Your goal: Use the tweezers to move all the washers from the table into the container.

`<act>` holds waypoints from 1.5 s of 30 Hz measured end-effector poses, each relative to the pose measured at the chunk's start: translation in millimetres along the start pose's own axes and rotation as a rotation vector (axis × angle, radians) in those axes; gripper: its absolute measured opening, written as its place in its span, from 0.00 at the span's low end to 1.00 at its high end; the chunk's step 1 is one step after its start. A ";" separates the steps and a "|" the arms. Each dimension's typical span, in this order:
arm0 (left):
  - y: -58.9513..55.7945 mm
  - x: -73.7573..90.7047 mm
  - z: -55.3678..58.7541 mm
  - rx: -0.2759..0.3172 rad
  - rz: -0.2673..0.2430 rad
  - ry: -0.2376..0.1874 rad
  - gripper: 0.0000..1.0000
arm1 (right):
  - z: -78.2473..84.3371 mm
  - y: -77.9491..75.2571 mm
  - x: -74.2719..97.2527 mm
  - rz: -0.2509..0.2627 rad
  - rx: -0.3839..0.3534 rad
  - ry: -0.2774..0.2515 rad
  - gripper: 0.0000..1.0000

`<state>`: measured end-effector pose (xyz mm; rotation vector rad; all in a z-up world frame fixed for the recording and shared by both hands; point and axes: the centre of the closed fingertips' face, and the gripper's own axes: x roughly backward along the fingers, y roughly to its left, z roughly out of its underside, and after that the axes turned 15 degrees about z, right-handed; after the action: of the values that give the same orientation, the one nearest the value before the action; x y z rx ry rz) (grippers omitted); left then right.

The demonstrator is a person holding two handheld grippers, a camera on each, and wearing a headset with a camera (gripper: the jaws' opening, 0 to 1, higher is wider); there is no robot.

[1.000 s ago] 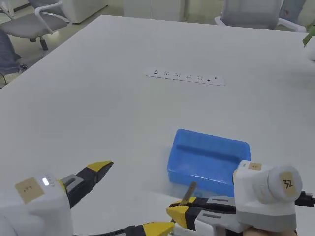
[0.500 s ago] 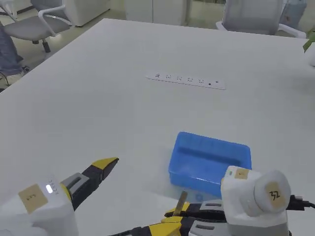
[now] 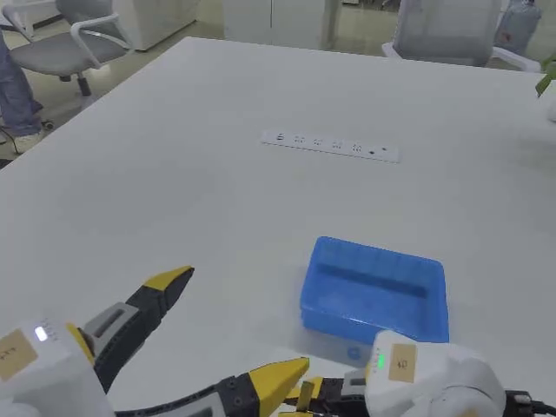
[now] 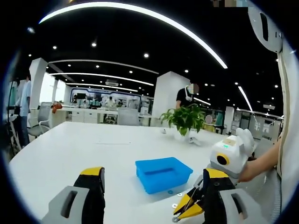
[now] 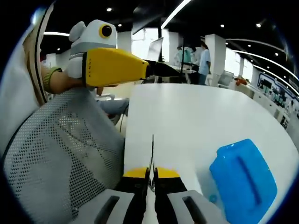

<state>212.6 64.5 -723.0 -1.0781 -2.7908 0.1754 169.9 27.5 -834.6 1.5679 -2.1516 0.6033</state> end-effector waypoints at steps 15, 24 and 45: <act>5.1 2.4 0.6 0.017 -0.025 -0.005 0.86 | -2.6 -28.7 1.6 -0.024 -0.461 -0.017 0.03; 4.7 2.4 1.2 0.015 -0.025 -0.002 0.86 | 0.2 -27.3 -3.7 -0.006 -0.411 0.016 0.04; 1.7 1.0 -1.0 -0.027 -0.015 -0.004 0.97 | 1.4 7.4 -4.7 -0.009 0.090 0.060 0.02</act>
<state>213.1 66.5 -722.2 -1.0630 -2.8119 0.1390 164.0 32.4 -839.2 1.5841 -2.0992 0.7444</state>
